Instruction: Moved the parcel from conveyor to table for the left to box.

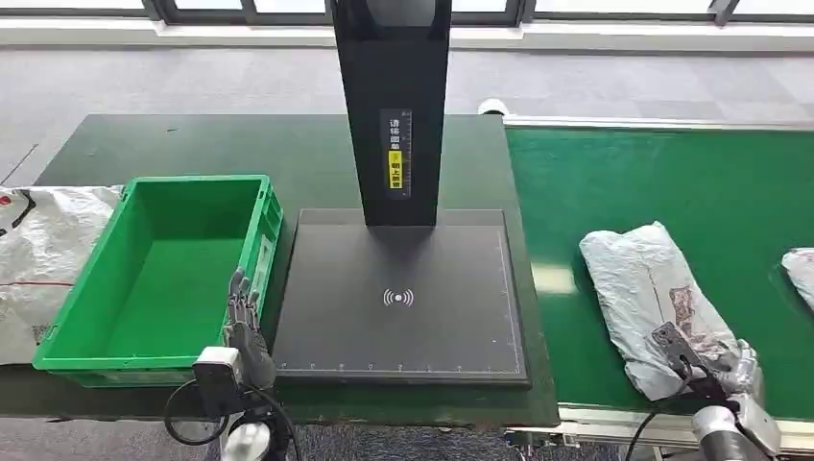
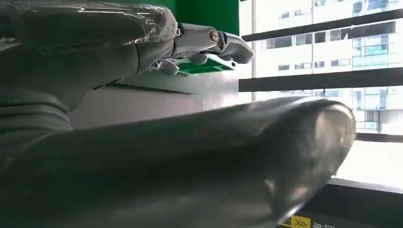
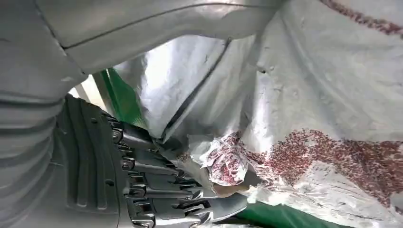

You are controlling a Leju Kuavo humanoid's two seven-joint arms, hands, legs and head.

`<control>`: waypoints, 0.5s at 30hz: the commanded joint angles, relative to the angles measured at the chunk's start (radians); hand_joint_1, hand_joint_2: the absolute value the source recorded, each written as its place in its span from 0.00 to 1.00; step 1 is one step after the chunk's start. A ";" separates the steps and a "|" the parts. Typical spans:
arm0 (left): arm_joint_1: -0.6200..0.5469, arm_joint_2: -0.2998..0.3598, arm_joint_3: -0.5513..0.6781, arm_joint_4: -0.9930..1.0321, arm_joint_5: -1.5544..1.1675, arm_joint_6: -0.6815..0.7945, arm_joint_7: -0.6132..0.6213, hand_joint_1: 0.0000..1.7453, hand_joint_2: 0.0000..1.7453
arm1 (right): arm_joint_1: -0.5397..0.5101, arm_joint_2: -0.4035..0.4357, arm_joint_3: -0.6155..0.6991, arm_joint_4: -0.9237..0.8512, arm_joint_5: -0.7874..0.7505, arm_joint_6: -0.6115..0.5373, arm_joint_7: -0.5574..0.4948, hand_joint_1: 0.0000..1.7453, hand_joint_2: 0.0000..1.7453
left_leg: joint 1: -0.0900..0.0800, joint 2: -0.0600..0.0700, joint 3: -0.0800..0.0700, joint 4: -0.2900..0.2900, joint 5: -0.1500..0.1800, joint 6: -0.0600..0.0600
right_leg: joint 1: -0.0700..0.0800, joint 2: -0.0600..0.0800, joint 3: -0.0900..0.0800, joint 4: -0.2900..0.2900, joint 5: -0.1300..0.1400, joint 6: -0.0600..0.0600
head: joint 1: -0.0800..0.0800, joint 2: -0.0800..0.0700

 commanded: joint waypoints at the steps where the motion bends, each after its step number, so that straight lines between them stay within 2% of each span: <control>1: -0.031 0.005 -0.037 0.037 0.012 0.030 -0.012 0.00 0.00 | 0.007 0.097 0.062 -0.007 -0.042 -0.028 -0.090 1.00 1.00 | 0.002 0.002 0.001 -0.001 0.000 -0.001 | 0.002 0.002 0.001 -0.002 0.001 -0.001 | 0.000 0.000; 6: -0.028 0.005 -0.040 0.035 0.011 0.024 -0.009 0.00 0.00 | 0.004 0.094 0.049 -0.026 -0.077 -0.024 -0.110 1.00 1.00 | 0.003 0.004 0.001 -0.001 0.001 -0.001 | 0.003 0.003 0.000 -0.003 0.002 -0.002 | 0.000 0.000; 8: -0.033 0.006 -0.041 0.047 0.009 0.014 -0.008 0.00 0.00 | 0.011 0.098 0.018 -0.050 -0.147 -0.022 -0.184 1.00 1.00 | 0.003 0.004 0.000 0.000 0.001 -0.001 | 0.003 0.003 0.000 -0.002 0.002 -0.001 | 0.000 0.000; 11: -0.034 0.007 -0.041 0.050 0.008 0.011 -0.010 0.00 0.00 | 0.012 0.095 0.018 -0.053 -0.158 -0.022 -0.193 1.00 1.00 | 0.003 0.003 0.001 -0.001 0.001 -0.001 | 0.003 0.002 0.001 -0.002 0.002 -0.002 | 0.000 0.000; 14: -0.034 0.008 -0.033 0.056 0.012 -0.014 -0.012 0.00 0.00 | 0.014 0.108 -0.027 -0.093 -0.283 -0.031 -0.291 1.00 1.00 | 0.002 0.003 0.001 -0.001 0.001 -0.001 | 0.002 0.002 0.000 -0.001 0.001 -0.001 | 0.000 0.000; 15: -0.035 0.006 -0.025 0.054 0.020 -0.034 -0.011 0.00 0.00 | 0.015 0.120 -0.066 -0.122 -0.379 -0.006 -0.366 1.00 1.00 | 0.002 0.003 0.001 -0.001 0.001 -0.001 | 0.003 0.002 0.001 -0.002 0.001 -0.002 | 0.000 0.000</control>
